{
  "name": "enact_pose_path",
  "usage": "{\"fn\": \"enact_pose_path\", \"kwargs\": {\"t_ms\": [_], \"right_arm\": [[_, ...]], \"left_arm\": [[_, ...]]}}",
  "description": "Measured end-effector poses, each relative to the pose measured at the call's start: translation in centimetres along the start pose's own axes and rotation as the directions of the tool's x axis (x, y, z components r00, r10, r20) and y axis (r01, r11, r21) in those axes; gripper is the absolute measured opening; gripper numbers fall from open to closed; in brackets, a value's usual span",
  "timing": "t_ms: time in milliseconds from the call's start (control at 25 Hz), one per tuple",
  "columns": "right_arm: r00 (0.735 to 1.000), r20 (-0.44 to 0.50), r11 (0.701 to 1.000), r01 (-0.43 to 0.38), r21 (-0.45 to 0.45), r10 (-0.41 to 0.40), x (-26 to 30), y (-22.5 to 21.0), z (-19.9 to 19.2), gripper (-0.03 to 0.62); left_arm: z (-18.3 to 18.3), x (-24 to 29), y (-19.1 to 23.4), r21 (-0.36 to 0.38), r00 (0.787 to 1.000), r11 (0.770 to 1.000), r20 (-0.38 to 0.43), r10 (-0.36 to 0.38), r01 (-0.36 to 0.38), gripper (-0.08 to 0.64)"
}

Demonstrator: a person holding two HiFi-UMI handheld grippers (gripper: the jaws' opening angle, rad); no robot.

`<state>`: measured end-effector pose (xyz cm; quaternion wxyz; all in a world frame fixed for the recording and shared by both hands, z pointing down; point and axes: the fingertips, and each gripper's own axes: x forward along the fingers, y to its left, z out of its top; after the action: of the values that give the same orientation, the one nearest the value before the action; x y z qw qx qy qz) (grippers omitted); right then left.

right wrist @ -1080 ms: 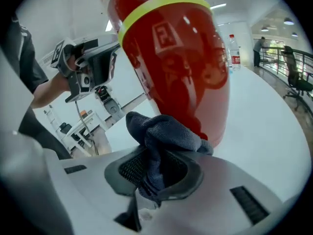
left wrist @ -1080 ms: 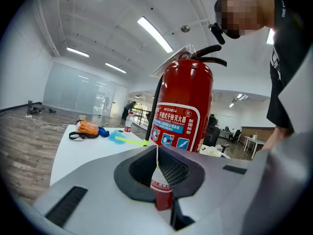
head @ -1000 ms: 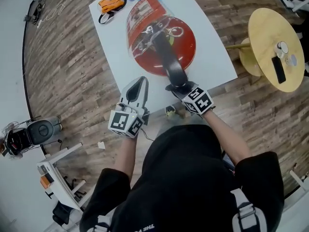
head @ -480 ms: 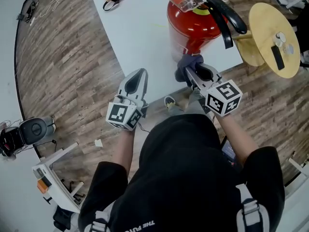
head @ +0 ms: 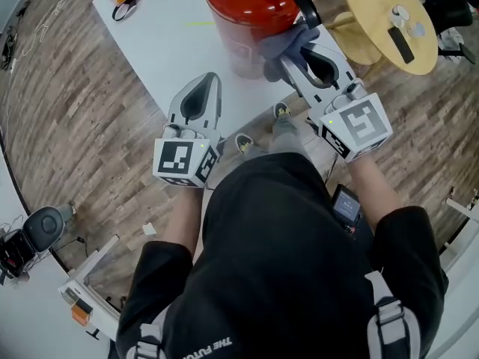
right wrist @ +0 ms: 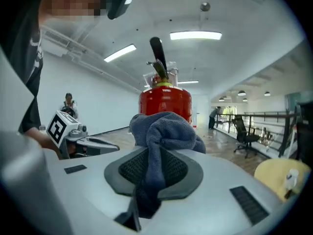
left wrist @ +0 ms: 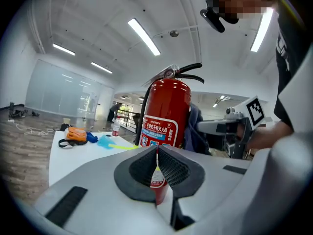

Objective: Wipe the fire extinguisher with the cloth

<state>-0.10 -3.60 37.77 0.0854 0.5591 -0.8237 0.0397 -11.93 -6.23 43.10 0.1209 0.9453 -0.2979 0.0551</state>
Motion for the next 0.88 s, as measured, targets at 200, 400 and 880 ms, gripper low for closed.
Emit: {"fn": "enact_pose_path", "kwargs": {"t_ms": [200, 400, 880], "right_arm": [[0.991, -0.133, 0.986, 0.039, 0.161, -0.017, 2.5, 0.8, -10.1, 0.069], [0.984, -0.176, 0.991, 0.059, 0.123, -0.037, 2.9, 1.5, -15.8, 0.069], [0.993, 0.091, 0.997, 0.073, -0.009, -0.071, -1.2, -0.3, 4.7, 0.069]], "left_arm": [[-0.8, 2.0, -1.4, 0.021, 0.998, 0.999, -0.044, -0.040, 0.041, 0.029], [-2.7, 2.2, -2.3, 0.006, 0.993, 0.997, -0.086, -0.076, 0.076, 0.029], [-2.0, 0.6, -0.3, -0.014, 0.998, 1.000, -0.058, -0.016, 0.016, 0.029]]}}
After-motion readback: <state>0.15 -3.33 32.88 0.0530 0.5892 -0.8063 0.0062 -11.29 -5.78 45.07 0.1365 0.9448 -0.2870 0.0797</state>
